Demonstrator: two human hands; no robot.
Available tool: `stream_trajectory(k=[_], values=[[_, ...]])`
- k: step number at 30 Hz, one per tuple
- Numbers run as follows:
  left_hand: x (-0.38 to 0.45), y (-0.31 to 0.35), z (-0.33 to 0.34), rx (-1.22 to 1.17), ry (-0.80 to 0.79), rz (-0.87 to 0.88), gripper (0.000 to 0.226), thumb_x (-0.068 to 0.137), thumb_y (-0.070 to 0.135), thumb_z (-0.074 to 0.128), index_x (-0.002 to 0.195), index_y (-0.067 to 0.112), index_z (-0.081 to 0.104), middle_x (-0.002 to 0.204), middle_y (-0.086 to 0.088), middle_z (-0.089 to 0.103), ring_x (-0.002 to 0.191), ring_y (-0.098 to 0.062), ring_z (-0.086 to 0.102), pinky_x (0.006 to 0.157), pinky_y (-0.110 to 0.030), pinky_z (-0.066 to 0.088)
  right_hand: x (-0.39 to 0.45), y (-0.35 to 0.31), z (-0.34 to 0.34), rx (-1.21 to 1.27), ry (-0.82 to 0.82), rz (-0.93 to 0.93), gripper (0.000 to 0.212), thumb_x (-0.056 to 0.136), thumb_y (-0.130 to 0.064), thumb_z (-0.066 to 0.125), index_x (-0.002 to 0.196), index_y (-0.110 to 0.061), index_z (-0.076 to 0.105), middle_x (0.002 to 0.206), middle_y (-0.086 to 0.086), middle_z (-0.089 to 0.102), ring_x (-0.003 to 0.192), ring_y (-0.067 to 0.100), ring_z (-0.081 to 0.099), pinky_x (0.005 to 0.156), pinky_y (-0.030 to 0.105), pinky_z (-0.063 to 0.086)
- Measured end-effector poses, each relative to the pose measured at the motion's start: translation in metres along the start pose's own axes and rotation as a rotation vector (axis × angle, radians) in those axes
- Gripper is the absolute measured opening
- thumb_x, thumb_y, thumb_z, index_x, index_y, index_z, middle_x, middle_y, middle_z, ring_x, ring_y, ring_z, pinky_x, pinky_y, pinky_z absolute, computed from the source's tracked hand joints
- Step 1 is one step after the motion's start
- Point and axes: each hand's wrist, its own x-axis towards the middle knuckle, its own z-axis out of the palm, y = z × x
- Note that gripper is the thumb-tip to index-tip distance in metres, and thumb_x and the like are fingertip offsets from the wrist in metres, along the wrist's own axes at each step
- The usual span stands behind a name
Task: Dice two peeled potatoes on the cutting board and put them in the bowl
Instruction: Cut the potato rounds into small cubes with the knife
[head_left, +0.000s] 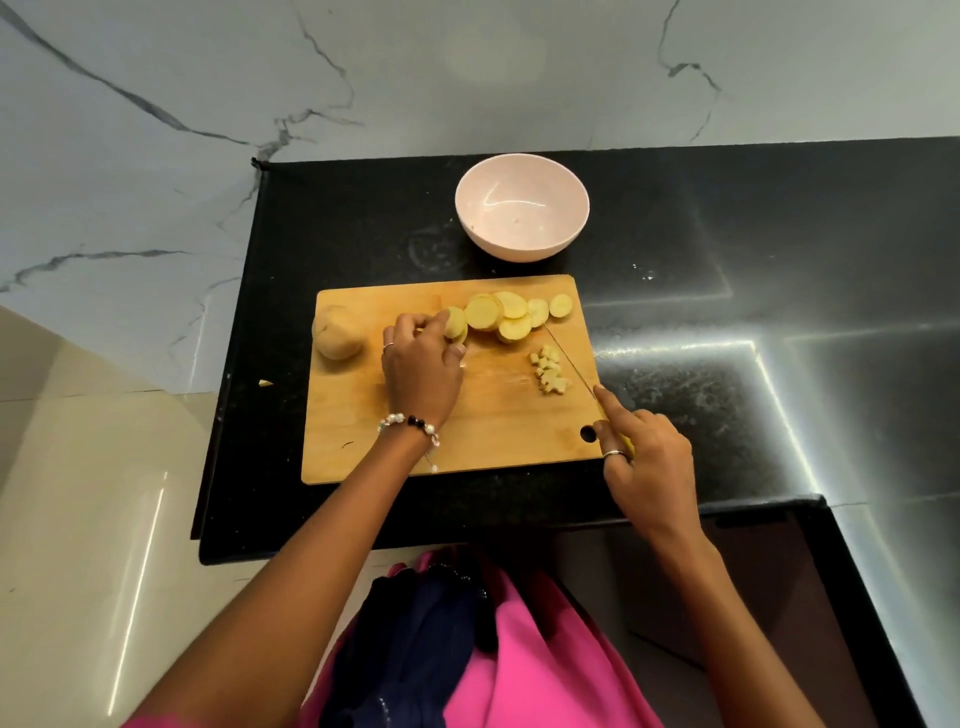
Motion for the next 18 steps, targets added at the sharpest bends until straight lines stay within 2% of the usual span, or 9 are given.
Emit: stream_trajectory(k=[2, 4, 7, 13, 18], values=[[0.012, -0.005, -0.002, 0.058, -0.111, -0.001, 0.066, 0.084, 0.028, 0.068, 0.143, 0.018, 0.040, 0.131, -0.008, 0.050, 0.120, -0.026, 0.041, 0.098, -0.034, 0.038, 0.007, -0.008, 0.005, 0.070, -0.015, 0.027, 0.044, 0.089, -0.026, 0.050, 0.132, -0.018, 0.056, 0.073, 0.003, 0.061, 0.074, 0.023, 0.054, 0.068, 0.037, 0.046], [0.022, -0.008, -0.004, 0.099, -0.223, 0.033, 0.083, 0.081, 0.034, 0.071, 0.148, 0.018, 0.027, 0.140, -0.005, 0.045, 0.127, -0.024, 0.037, 0.101, -0.037, 0.035, 0.012, -0.015, 0.011, 0.112, -0.006, 0.011, 0.043, 0.089, -0.026, 0.050, 0.131, -0.015, 0.057, 0.081, 0.007, 0.066, 0.078, 0.025, 0.057, 0.070, 0.033, 0.045], [0.031, -0.012, -0.002, 0.103, -0.253, 0.056, 0.091, 0.078, 0.038, 0.073, 0.150, 0.022, 0.019, 0.135, 0.000, 0.050, 0.125, -0.021, 0.040, 0.097, -0.038, 0.036, 0.019, -0.026, 0.016, 0.163, 0.012, -0.011, 0.039, 0.091, -0.014, 0.059, 0.130, -0.013, 0.057, 0.091, 0.010, 0.069, 0.082, 0.026, 0.058, 0.073, 0.037, 0.046], [0.038, -0.017, 0.000, 0.063, -0.195, 0.075, 0.080, 0.075, 0.036, 0.076, 0.143, 0.026, 0.037, 0.124, 0.003, 0.055, 0.117, -0.018, 0.043, 0.089, -0.036, 0.035, 0.025, -0.035, 0.019, 0.233, 0.036, -0.004, 0.040, 0.090, -0.010, 0.062, 0.130, -0.013, 0.057, 0.096, 0.011, 0.070, 0.085, 0.025, 0.060, 0.078, 0.039, 0.049], [0.040, -0.016, 0.000, -0.039, -0.155, 0.065, 0.059, 0.070, 0.037, 0.079, 0.125, 0.029, 0.059, 0.116, 0.005, 0.057, 0.111, -0.016, 0.047, 0.089, -0.039, 0.040, 0.027, -0.035, 0.021, 0.241, 0.041, 0.001, 0.040, 0.090, -0.010, 0.062, 0.130, -0.014, 0.057, 0.093, 0.011, 0.069, 0.081, 0.024, 0.061, 0.073, 0.041, 0.051]])
